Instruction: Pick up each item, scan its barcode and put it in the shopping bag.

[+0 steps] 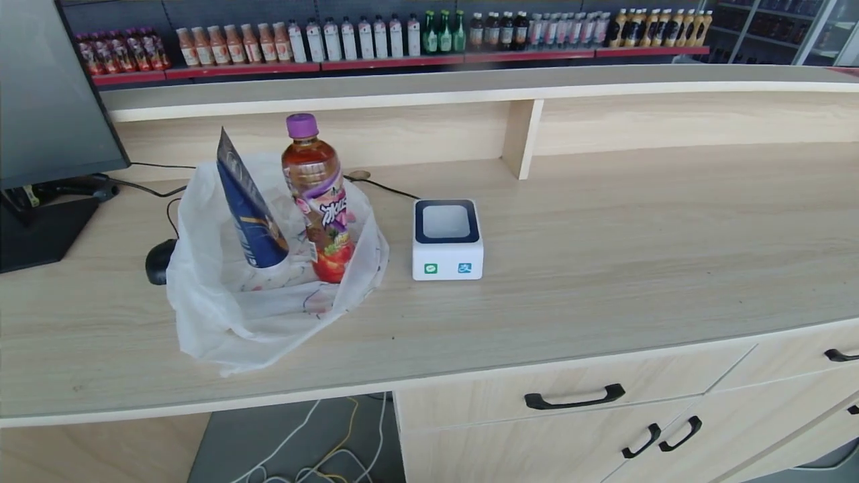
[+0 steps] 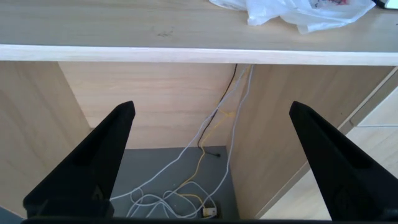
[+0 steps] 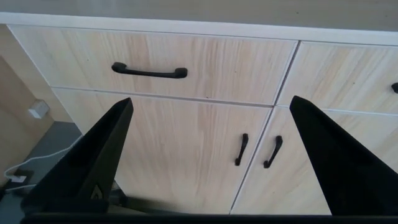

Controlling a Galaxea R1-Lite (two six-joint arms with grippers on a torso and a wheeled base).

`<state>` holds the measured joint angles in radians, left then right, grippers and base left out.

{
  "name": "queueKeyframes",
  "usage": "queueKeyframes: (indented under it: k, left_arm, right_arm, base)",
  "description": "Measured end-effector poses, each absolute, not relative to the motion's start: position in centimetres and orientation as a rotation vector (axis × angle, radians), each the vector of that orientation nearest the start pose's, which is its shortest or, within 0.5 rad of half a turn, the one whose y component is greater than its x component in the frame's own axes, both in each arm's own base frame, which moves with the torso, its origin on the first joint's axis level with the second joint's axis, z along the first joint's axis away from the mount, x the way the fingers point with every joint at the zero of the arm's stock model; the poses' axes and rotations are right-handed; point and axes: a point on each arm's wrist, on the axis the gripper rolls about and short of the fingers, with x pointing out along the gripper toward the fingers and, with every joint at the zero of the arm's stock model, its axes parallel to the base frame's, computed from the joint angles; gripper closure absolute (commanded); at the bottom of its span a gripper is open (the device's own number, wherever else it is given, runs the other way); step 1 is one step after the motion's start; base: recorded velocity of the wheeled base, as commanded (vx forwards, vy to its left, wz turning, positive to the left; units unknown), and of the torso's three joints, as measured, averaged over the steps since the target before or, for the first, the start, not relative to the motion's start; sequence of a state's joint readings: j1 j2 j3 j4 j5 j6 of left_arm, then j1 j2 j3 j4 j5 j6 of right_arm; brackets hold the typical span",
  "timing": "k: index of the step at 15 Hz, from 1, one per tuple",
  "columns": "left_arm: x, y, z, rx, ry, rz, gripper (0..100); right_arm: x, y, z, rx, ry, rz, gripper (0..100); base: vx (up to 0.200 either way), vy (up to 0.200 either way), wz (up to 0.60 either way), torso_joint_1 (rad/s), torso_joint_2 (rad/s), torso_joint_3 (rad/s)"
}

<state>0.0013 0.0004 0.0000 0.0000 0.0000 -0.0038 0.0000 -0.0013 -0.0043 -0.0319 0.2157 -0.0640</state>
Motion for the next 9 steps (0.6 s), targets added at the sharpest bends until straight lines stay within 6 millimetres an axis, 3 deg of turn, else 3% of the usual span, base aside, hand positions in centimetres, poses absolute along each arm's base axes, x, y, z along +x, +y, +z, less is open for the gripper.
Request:
queueKeyframes:
  k: [6, 8, 9]
  left_arm:
    - [-2.28, 0.0, 7.55, -0.005, 0.0, 0.001, 0]
    - [-2.28, 0.0, 7.54, -0.006, 0.001, 0.001, 0]
    - [-2.28, 0.0, 7.55, -0.005, 0.0, 0.002, 0]
  right_arm:
    - [-2.39, 0.48, 8.0, -0.068, -0.045, 0.216, 0]
    - [-2.38, 0.49, 7.99, -0.068, -0.044, 0.214, 0]
    - [-2.38, 0.48, 7.98, -0.068, -0.043, 0.215, 0]
  base:
    - [0.0, 0.0, 0.0, 0.0, 0.0, 0.0]
    - [-0.2, 0.0, 0.0, 0.002, 0.0, 0.002]
    - [0.0, 0.0, 0.0, 0.0, 0.0, 0.0]
